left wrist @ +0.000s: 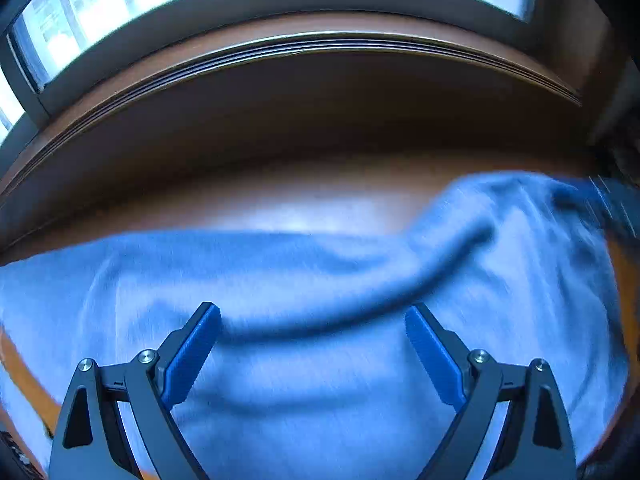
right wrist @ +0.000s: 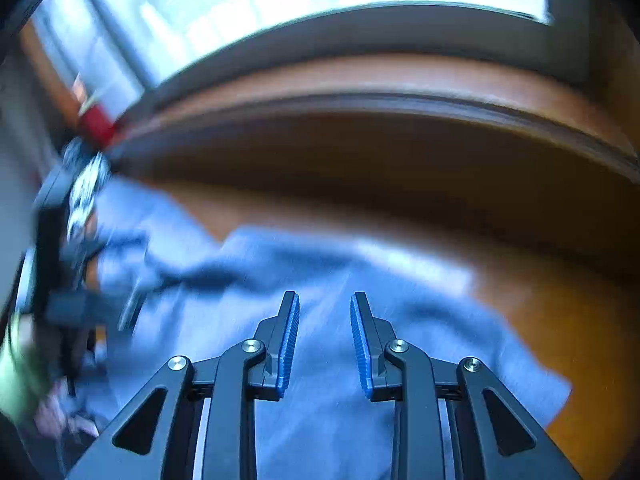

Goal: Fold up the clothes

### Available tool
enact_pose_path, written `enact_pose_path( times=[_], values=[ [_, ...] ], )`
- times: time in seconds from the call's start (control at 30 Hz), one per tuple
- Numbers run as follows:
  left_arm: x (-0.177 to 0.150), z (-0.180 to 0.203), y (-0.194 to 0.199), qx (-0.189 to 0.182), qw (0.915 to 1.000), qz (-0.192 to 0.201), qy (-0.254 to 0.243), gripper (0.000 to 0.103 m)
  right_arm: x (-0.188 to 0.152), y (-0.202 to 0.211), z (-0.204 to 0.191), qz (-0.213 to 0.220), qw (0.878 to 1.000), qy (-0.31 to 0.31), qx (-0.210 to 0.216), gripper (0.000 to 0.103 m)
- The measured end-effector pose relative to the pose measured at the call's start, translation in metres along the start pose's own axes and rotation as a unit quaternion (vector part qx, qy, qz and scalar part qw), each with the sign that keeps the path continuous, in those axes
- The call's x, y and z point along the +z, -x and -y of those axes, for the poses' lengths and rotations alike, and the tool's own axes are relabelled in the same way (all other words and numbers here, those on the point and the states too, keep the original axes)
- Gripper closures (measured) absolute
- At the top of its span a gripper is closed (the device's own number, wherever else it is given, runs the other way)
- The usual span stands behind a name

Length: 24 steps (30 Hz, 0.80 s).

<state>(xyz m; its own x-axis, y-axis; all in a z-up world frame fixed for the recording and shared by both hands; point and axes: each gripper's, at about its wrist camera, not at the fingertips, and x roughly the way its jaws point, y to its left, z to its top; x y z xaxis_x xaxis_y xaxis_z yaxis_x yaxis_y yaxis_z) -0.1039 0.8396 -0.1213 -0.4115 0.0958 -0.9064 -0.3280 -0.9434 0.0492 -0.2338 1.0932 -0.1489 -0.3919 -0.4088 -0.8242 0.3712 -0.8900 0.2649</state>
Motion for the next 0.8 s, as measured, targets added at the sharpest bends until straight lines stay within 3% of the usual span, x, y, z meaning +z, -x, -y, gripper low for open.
enact_pose_path(
  times=[0.17, 0.37, 0.47, 0.57, 0.63, 0.7, 0.73, 0.8],
  values=[
    [0.029, -0.011, -0.026, -0.002, 0.9998, -0.01, 0.019, 0.005, -0.036, -0.012, -0.019, -0.039, 0.999, 0.028, -0.007, 0.075],
    [0.049, -0.011, -0.031, -0.003, 0.9993, 0.001, 0.038, 0.002, -0.039, -0.017, -0.012, -0.011, 1.0, 0.007, -0.017, 0.075],
    [0.049, -0.013, -0.021, 0.011, 0.9989, -0.001, 0.045, 0.005, -0.041, -0.012, -0.008, 0.007, 0.999, -0.028, -0.024, 0.075],
    [0.037, -0.016, 0.016, 0.009, 0.9985, 0.027, 0.047, 0.005, -0.047, 0.004, -0.004, 0.036, 0.996, -0.066, -0.056, 0.075],
    [0.02, -0.02, 0.049, 0.006, 0.9977, 0.049, 0.046, 0.004, -0.058, 0.021, -0.004, 0.055, 0.994, -0.081, -0.056, 0.069],
    [-0.004, -0.024, 0.081, 0.008, 0.9968, 0.067, 0.044, 0.004, -0.076, 0.044, 0.003, 0.078, 0.991, -0.095, -0.057, 0.061],
    [-0.018, -0.025, 0.097, 0.01, 0.9962, 0.075, 0.043, 0.004, -0.077, 0.057, 0.024, 0.086, 0.989, -0.1, -0.06, 0.058],
    [-0.042, -0.032, 0.121, 0.012, 0.9952, 0.087, 0.043, 0.004, -0.094, 0.074, 0.029, 0.096, 0.987, -0.108, -0.066, 0.058]
  ],
)
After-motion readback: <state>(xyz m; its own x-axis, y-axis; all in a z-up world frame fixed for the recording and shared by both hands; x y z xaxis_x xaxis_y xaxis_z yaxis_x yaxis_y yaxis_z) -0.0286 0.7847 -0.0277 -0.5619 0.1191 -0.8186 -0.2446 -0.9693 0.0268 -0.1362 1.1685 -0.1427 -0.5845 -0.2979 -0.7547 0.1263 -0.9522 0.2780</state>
